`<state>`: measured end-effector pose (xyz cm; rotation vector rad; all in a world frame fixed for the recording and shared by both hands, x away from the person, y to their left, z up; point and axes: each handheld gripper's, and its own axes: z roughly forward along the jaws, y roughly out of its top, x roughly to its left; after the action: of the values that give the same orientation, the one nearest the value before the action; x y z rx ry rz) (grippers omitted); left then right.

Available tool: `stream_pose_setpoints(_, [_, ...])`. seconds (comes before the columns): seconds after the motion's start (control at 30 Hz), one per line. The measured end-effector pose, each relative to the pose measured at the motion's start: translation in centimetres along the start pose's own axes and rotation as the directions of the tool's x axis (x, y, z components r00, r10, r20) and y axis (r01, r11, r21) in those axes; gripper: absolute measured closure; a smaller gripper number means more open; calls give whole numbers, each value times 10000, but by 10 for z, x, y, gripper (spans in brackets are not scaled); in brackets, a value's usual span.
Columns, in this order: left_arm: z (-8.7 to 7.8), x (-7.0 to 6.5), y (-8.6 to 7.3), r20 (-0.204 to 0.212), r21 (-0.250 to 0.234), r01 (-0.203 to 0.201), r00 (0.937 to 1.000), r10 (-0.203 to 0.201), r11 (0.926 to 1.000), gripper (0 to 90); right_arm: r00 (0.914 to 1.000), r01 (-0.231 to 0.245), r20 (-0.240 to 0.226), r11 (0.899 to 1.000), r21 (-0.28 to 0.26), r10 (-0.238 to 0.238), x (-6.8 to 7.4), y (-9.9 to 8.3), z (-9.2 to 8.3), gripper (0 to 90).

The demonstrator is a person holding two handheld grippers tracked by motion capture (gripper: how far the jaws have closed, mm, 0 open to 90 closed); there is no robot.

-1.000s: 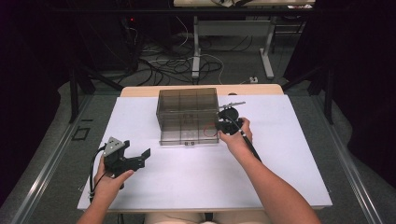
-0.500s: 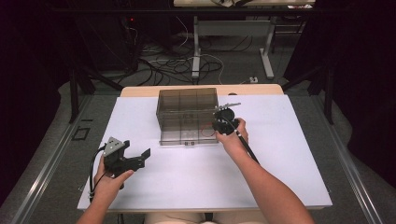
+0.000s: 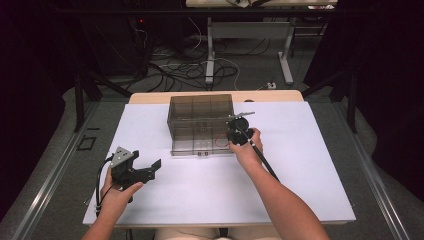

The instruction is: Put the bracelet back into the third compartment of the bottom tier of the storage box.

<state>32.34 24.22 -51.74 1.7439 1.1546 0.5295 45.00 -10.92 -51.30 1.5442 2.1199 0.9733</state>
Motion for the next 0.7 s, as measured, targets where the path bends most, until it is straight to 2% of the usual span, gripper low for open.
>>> stream_pose_setpoints(0.27, [0, 0, 0, 9, 27, -10, 10000, 10, 10000, 57, 9999, 111, 118, 9999, -25, -111, 2, -2, 5, 900])
stream_pose_setpoints(0.7, [0, 0, 0, 10, -2, 20, 10000, -20, 10000, 57, 9999, 120, 43, 9999, 21, -121, 4, -4, 9, 890])
